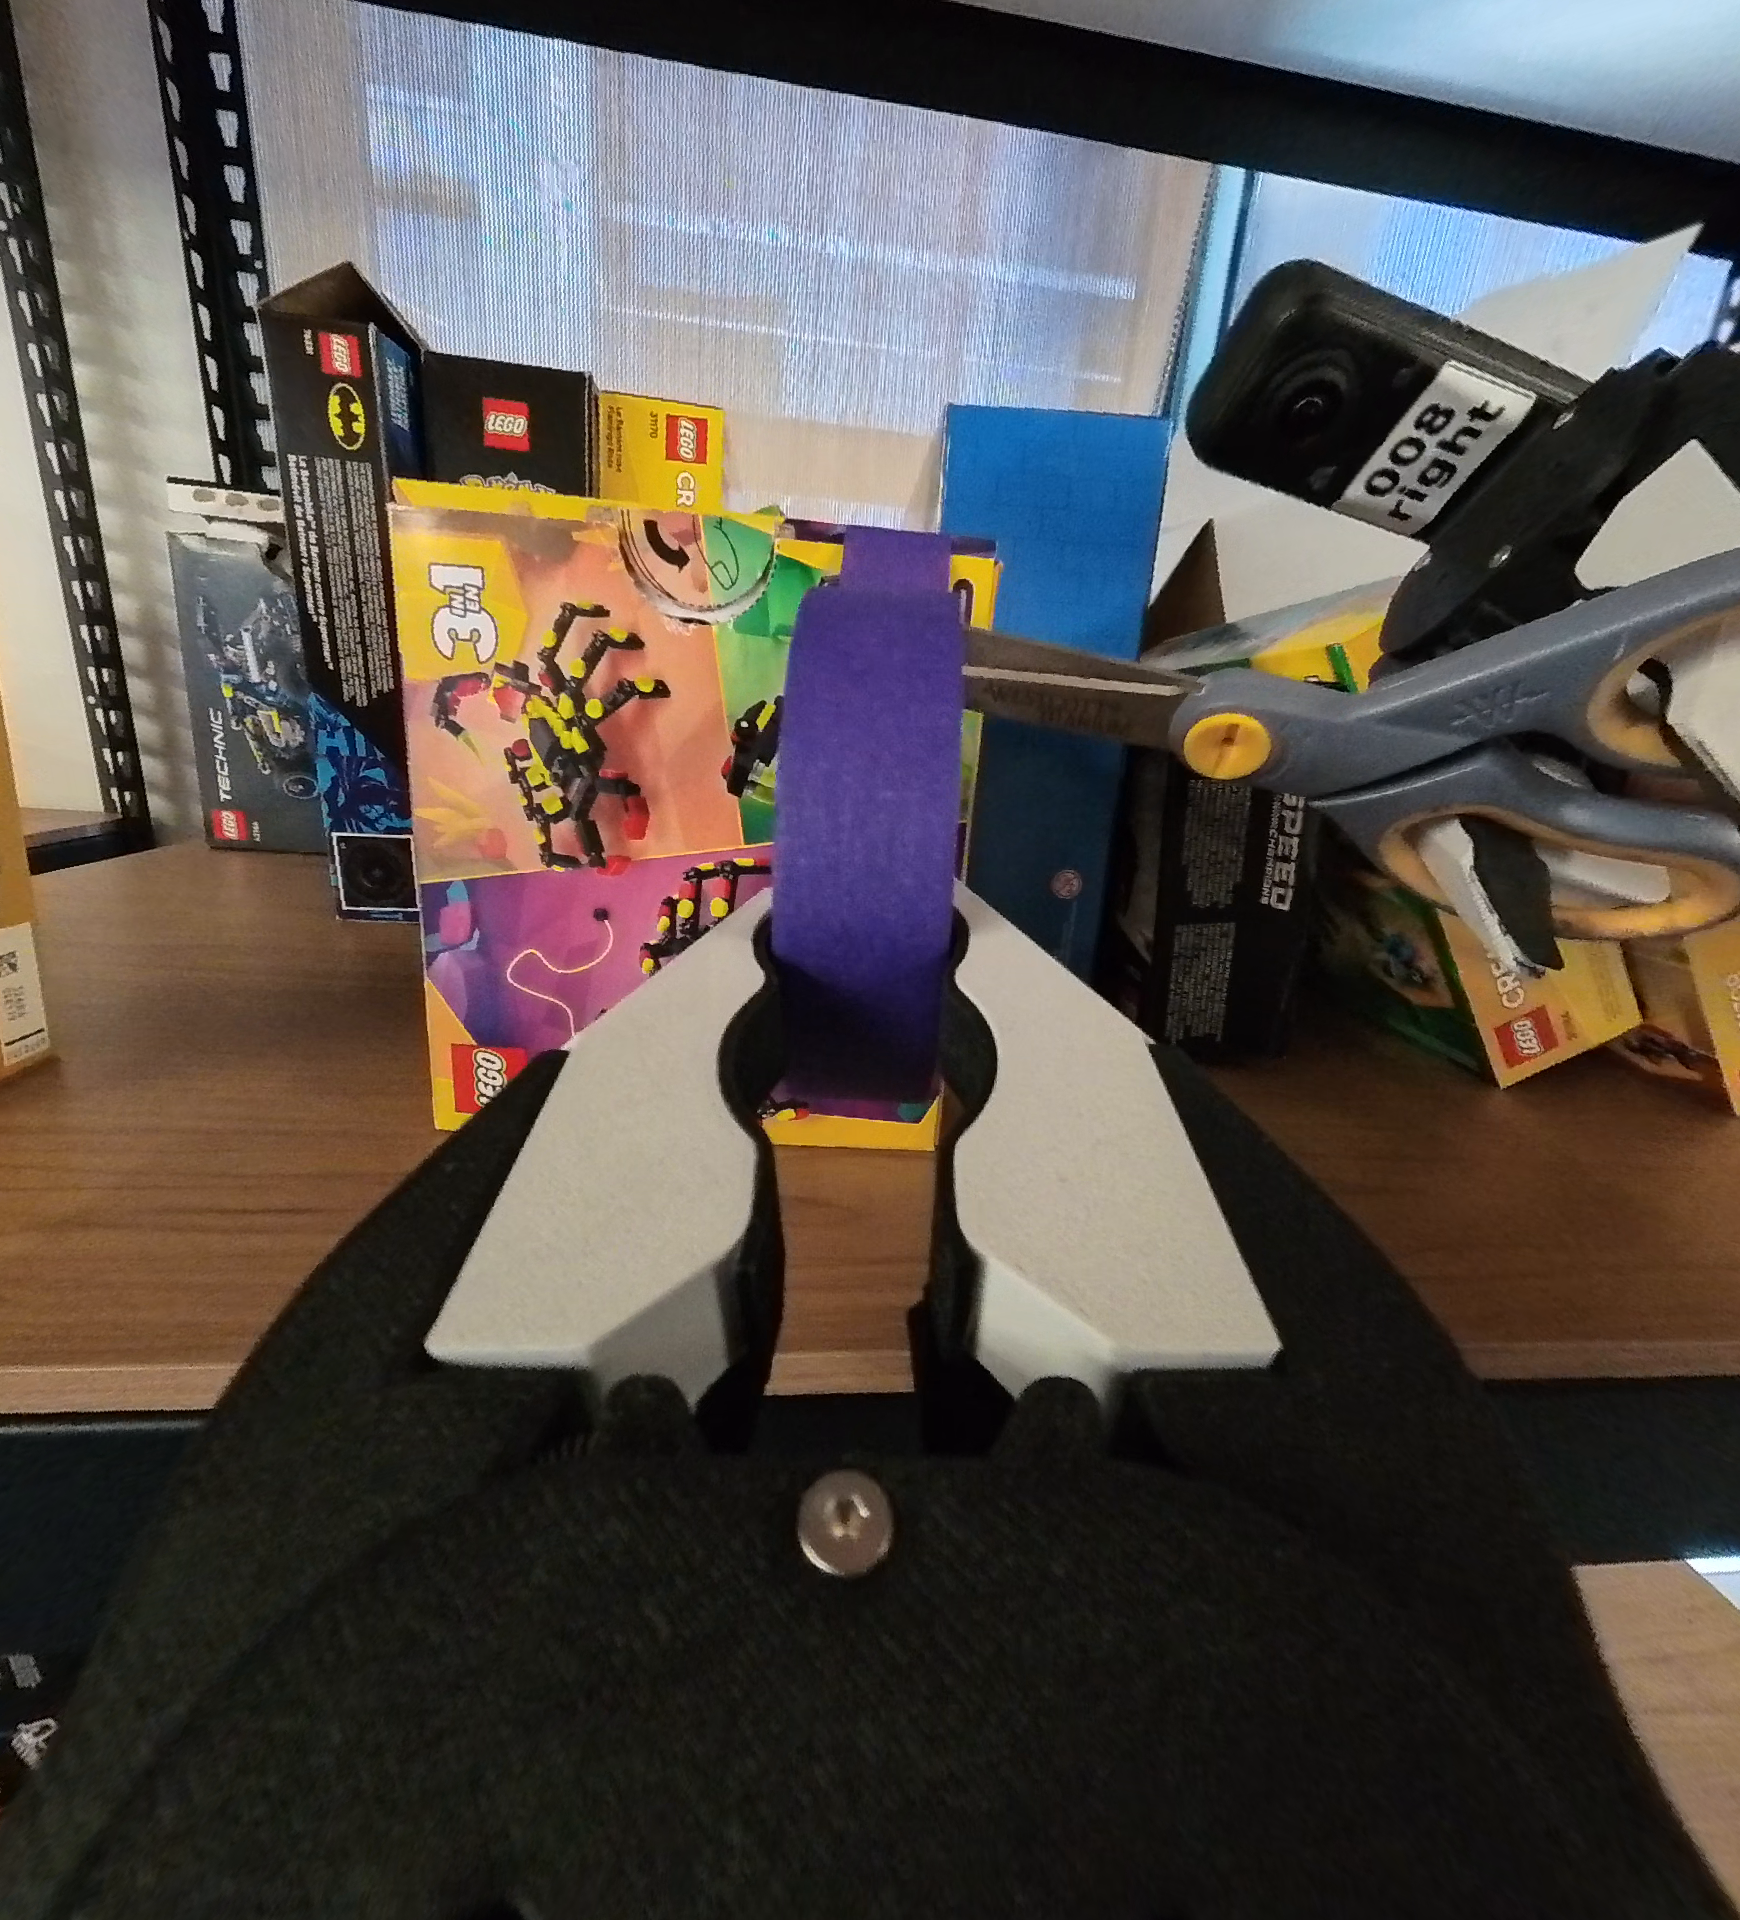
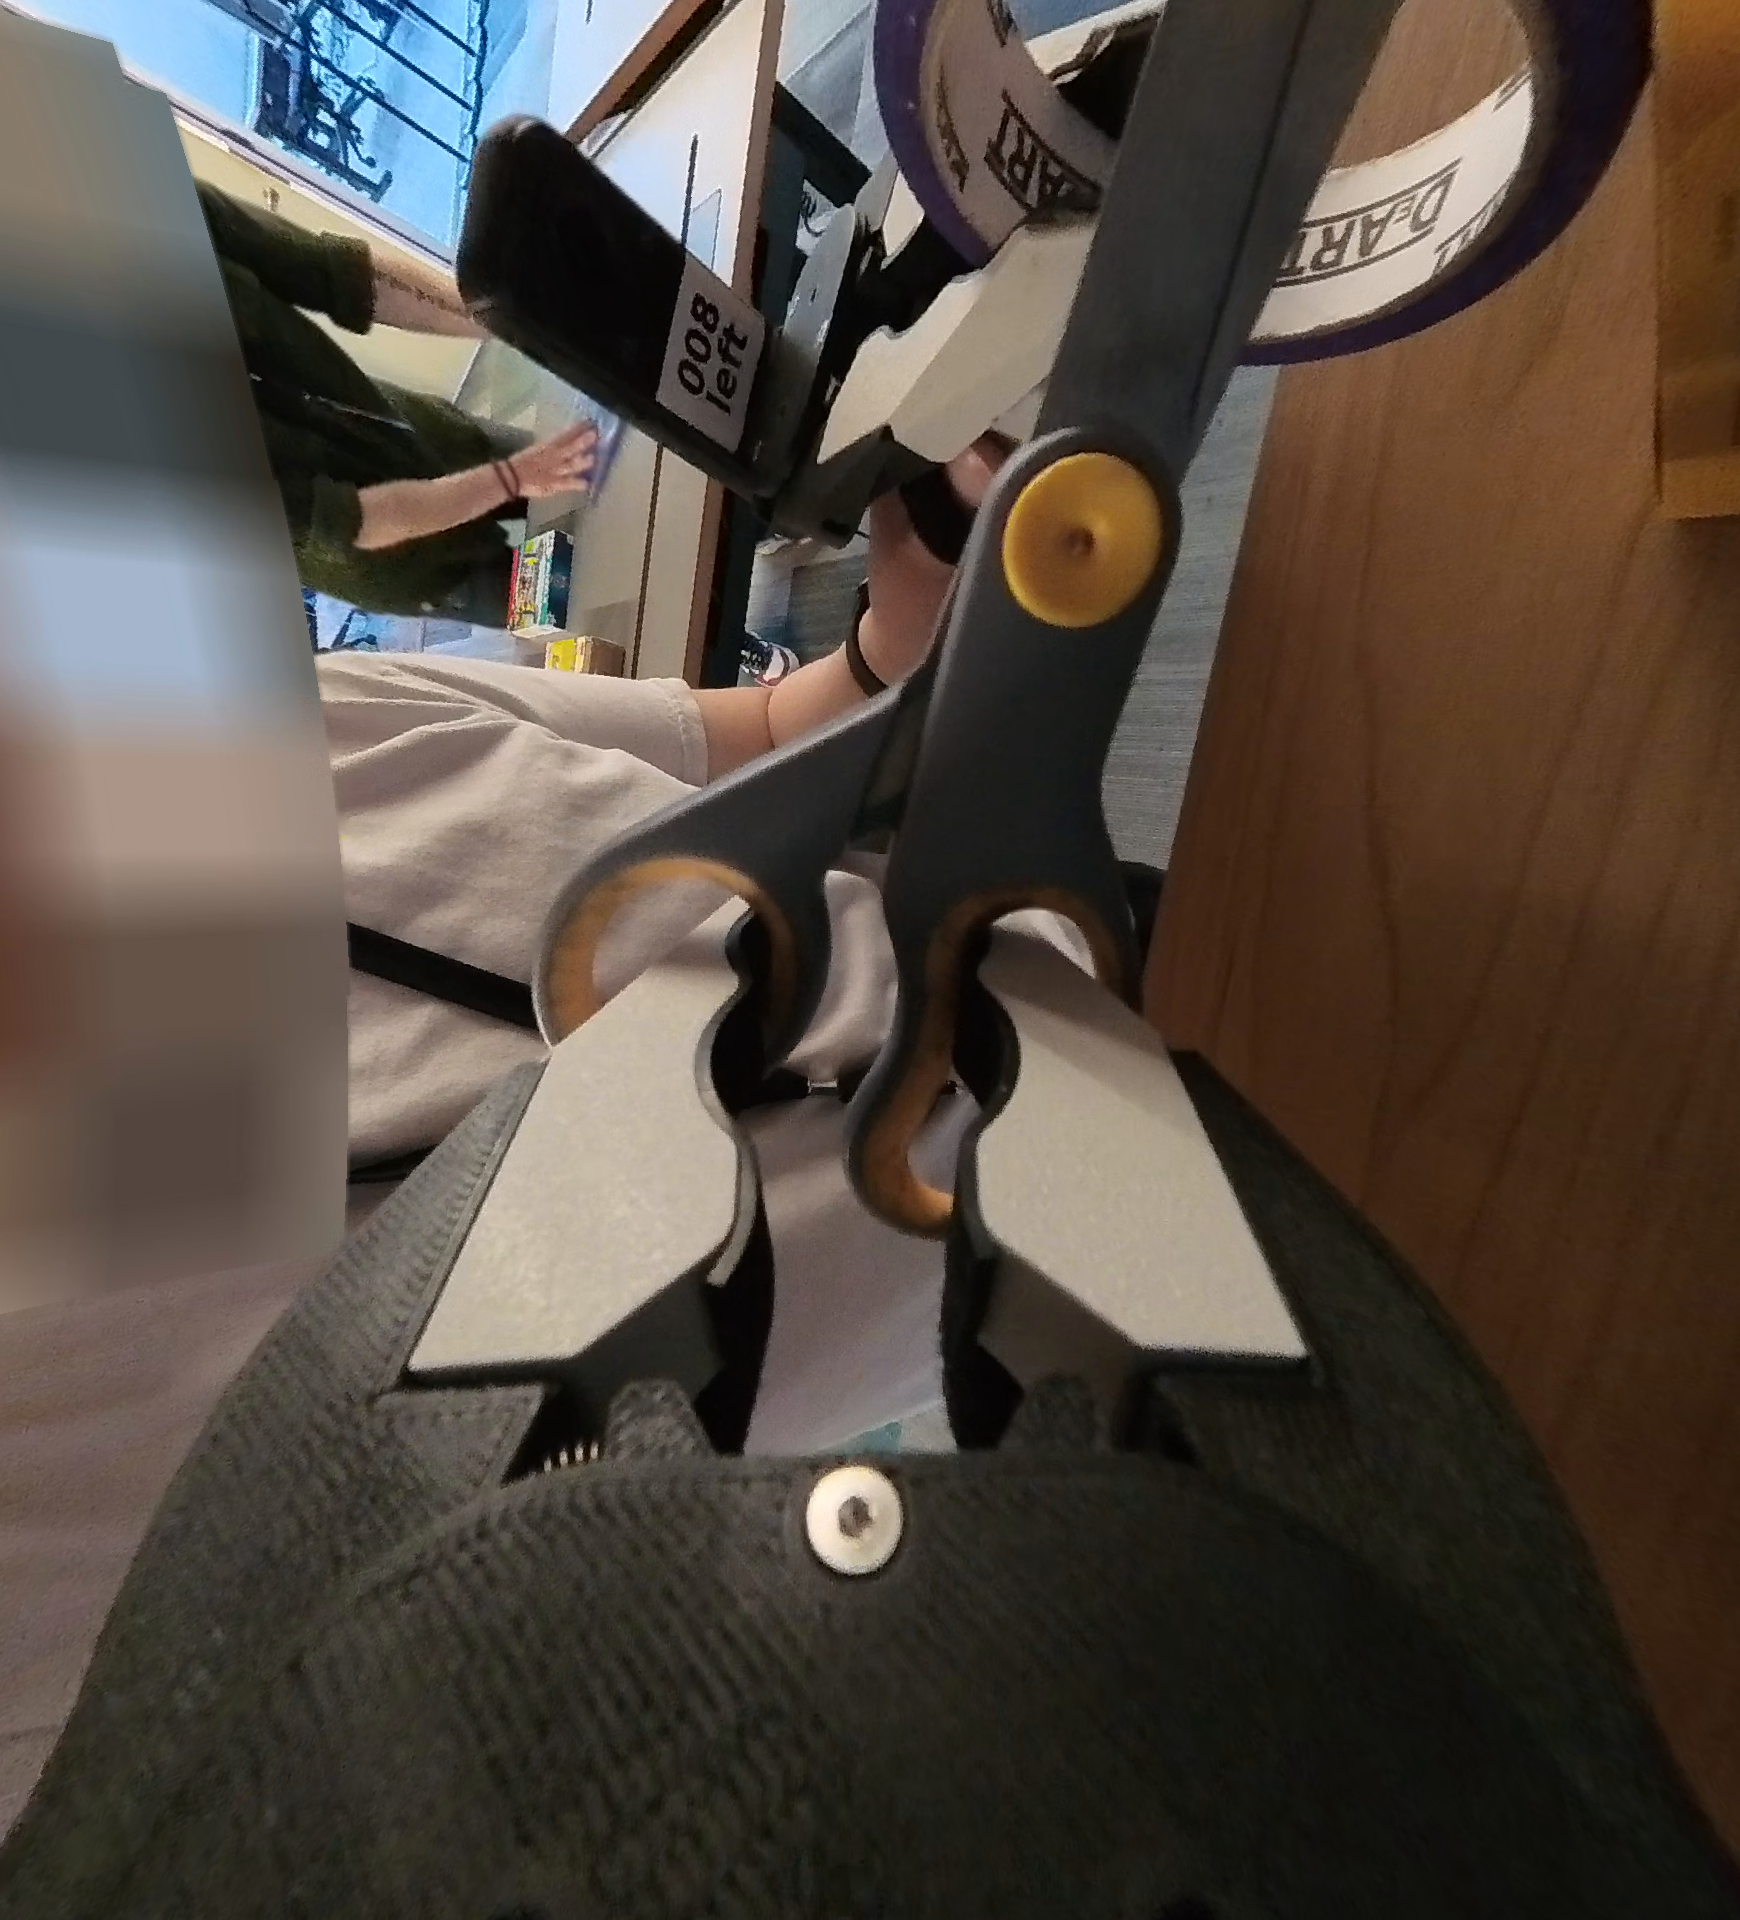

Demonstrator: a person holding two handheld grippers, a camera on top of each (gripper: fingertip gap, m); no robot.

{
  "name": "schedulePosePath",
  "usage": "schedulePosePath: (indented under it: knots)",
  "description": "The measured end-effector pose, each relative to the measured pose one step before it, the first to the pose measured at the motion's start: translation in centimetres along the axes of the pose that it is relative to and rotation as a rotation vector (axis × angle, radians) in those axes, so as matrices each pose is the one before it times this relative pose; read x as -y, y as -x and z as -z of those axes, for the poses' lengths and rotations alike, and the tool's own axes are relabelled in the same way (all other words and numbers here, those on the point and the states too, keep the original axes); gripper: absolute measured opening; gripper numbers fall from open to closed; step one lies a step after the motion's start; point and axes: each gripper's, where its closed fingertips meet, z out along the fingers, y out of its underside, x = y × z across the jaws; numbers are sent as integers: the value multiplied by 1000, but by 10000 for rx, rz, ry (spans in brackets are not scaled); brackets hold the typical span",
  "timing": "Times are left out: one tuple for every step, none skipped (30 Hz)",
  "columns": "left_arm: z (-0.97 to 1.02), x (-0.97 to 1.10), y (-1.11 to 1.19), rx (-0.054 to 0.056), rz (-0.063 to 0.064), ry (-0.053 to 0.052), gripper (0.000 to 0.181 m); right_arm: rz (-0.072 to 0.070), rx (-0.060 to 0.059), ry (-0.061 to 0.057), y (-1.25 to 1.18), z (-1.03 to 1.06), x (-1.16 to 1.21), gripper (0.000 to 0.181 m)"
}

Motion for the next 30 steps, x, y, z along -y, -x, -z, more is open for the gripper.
schedulePosePath:
  knots:
    - [-10,16,1,5,-6,-6,21,-3,-11,28,22,26,13,31]
    - [-4,8,11,5,-5,-6,21,-2,-34,42,-18,19,-18,31]
    - [7,3,10,6,-6,-7,21,24,-63,39,-76,17,-13,31]
    - [6,6,0,2,1,-9,21,1,-58,39,-75,34,-26,30]
    - [3,-5,7,1,7,-9,21,-6,-6,36,-4,9,-25,30]
    - [2,-12,0,2,6,-5,21,-29,-8,9,-26,19,8,30]
    - [2,-7,0,1,4,-2,21,-10,-6,24,5,6,-4,30]
    - [-17,-18,-4,-1,0,1,21,5,-24,22,-22,11,2,30]
    - [-8,-6,2,-3,-5,2,21,6,-40,16,-46,12,2,30]
    - [-9,-26,6,-3,-4,8,21,4,-19,10,-22,8,-2,30]
    - [-15,-8,9,0,-5,9,21,-2,13,-3,20,5,20,29]
    - [-9,-3,11,2,-7,0,21,-16,9,-1,-4,-1,1,29]
    - [4,-12,5,-1,-7,2,21,-8,0,1,-9,13,6,29]
    - [-16,-17,1,-1,-8,7,21,7,-24,16,-17,6,-27,25]
    - [-13,-27,-12,-11,-9,8,21,15,-44,81,-37,-42,-128,21]
    - [-11,-30,-60,-40,3,10,21,26,-107,88,-145,-70,-136,19]
    - [-23,-77,-46,-24,15,37,21,7,-117,77,-172,-80,-144,19]
    - [-12,-131,3,3,6,53,21,7,-130,55,-247,-92,-121,19]
    - [11,-97,11,8,3,17,21,2,-12,3,-115,-65,-66,19]
    - [26,-53,28,14,20,-20,21,-48,67,-30,-42,-32,-8,19]
    - [47,-10,33,15,26,-29,21,-24,36,-27,-46,-22,-19,19]
    - [46,-6,18,5,12,-20,21,30,8,-18,-31,-28,-18,19]
    - [38,-11,38,17,-2,-5,21,46,-4,-39,-17,-19,1,19]
    - [23,-25,82,43,-20,7,21,52,35,-26,82,6,28,19]
    - [10,-98,78,28,-22,57,21,63,24,-10,88,8,23,19]
    - [-31,-186,42,-8,-7,100,21,50,-23,-12,22,36,44,19]
    - [-42,-150,20,-17,20,57,21,38,-28,-28,-12,42,78,19]
    - [-5,-63,20,-9,45,3,21,19,5,12,6,40,15,19]
    - [-4,-8,-10,-12,39,-20,21,9,-20,-7,-14,19,14,19]
    - [19,6,-11,-9,20,-19,21,34,-28,3,-27,1,-40,19]
